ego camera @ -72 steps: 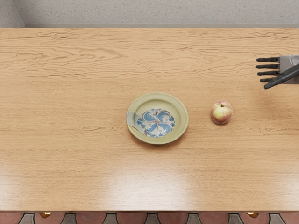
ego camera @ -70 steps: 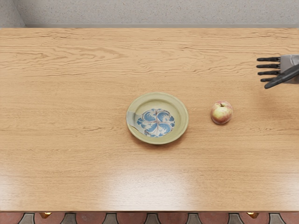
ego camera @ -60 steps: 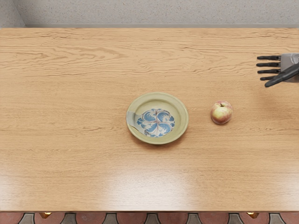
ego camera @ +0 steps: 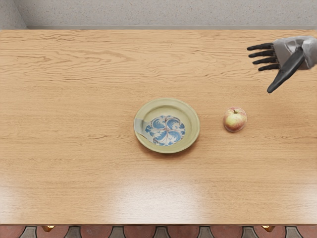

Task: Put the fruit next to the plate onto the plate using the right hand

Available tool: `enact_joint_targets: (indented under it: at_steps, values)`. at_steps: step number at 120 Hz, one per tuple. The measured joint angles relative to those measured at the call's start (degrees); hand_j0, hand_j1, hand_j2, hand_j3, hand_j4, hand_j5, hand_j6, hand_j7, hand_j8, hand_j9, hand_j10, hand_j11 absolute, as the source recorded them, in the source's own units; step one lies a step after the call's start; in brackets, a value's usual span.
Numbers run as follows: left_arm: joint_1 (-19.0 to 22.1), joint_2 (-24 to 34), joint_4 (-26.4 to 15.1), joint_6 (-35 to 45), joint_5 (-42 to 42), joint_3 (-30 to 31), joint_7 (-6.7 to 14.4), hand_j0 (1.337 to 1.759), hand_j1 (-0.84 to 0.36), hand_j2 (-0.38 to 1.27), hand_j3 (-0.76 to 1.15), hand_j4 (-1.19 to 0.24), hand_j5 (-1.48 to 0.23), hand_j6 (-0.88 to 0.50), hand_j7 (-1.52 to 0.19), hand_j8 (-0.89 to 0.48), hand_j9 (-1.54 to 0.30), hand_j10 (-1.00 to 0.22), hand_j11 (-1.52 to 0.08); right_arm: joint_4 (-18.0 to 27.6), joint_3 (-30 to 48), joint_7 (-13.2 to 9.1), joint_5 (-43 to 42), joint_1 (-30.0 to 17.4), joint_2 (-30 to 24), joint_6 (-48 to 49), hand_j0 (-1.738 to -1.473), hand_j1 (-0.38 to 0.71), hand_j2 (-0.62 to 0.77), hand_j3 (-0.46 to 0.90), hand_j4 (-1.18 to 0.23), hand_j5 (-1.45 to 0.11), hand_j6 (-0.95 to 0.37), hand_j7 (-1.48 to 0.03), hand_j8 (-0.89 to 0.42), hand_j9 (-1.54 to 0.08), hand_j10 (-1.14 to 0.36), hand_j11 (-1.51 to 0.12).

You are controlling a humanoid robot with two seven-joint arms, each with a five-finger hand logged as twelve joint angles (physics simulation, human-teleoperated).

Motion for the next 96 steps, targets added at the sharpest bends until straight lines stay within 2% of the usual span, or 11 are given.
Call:
enact_joint_targets:
  at_steps: [14, 30, 36, 45, 58, 81, 96]
  values:
    - [0.0, 0.0, 0.0, 0.0, 0.0, 0.0, 0.0, 1.658, 0.34, 0.00, 0.00, -0.01, -0.01, -0.01, -0.01, -0.01, -0.01, -0.01, -0.01, 2.8, 1.8, 0.0, -1.4, 0.0, -1.0, 0.0, -1.658, -0.33, 0.00, 0.00, -0.01, -0.02, -0.01, -0.02, -0.01, -0.02, -0.01, -0.02]
    - [-0.1, 0.0, 0.0, 0.0, 0.0, 0.0, 0.0, 1.658, 0.34, 0.00, 0.00, -0.01, -0.01, -0.01, -0.01, -0.01, -0.01, -0.01, -0.01, 17.1, 1.6, 0.0, -2.2, -0.6, -10.1, -0.2, -1.658, -0.31, -0.01, 0.00, -0.04, -0.04, -0.04, -0.04, -0.04, -0.04, -0.03, -0.04]
    - [0.0, 0.0, 0.0, 0.0, 0.0, 0.0, 0.0, 1.658, 0.34, 0.00, 0.00, -0.01, -0.01, -0.01, -0.01, -0.01, -0.01, -0.01, -0.01, 22.2, 1.1, 0.0, -5.4, -0.7, -12.0, -2.6, -1.658, -0.29, -0.01, 0.00, -0.05, -0.06, -0.05, -0.06, -0.05, -0.06, -0.05, -0.06]
    - [0.0, 0.0, 0.0, 0.0, 0.0, 0.0, 0.0, 1.658, 0.34, 0.00, 0.00, -0.01, -0.01, -0.01, -0.01, -0.01, -0.01, -0.01, -0.01, 26.9, -1.1, 0.0, -12.5, -0.9, -9.5, -9.8, -1.658, -0.27, -0.01, 0.00, -0.07, -0.08, -0.07, -0.08, -0.07, -0.08, -0.06, -0.08]
    - [0.0, 0.0, 0.0, 0.0, 0.0, 0.0, 0.0, 1.658, 0.34, 0.00, 0.00, -0.01, -0.01, -0.01, -0.01, -0.01, -0.01, -0.01, -0.01, 30.3, -4.6, 0.0, -20.6, -1.1, -6.4, -18.5, -1.658, -0.26, -0.02, 0.00, -0.08, -0.10, -0.08, -0.10, -0.08, -0.10, -0.08, -0.10]
    - [0.0, 0.0, 0.0, 0.0, 0.0, 0.0, 0.0, 1.658, 0.34, 0.00, 0.00, -0.01, -0.01, -0.01, -0.01, -0.01, -0.01, -0.01, -0.01, 39.2, -11.0, 0.0, -24.5, -1.4, -6.9, -24.8, -1.658, -0.20, -0.02, 0.00, -0.13, -0.16, -0.13, -0.16, -0.13, -0.16, -0.13, -0.16]
    - [0.0, 0.0, 0.0, 0.0, 0.0, 0.0, 0.0, 1.658, 0.34, 0.00, 0.00, -0.01, -0.01, -0.01, -0.01, -0.01, -0.01, -0.01, -0.01, 41.8, -14.8, 0.0, -27.5, -1.5, -8.1, -30.8, -1.658, -0.16, -0.03, 0.00, -0.16, -0.21, -0.17, -0.21, -0.16, -0.21, -0.16, -0.21]
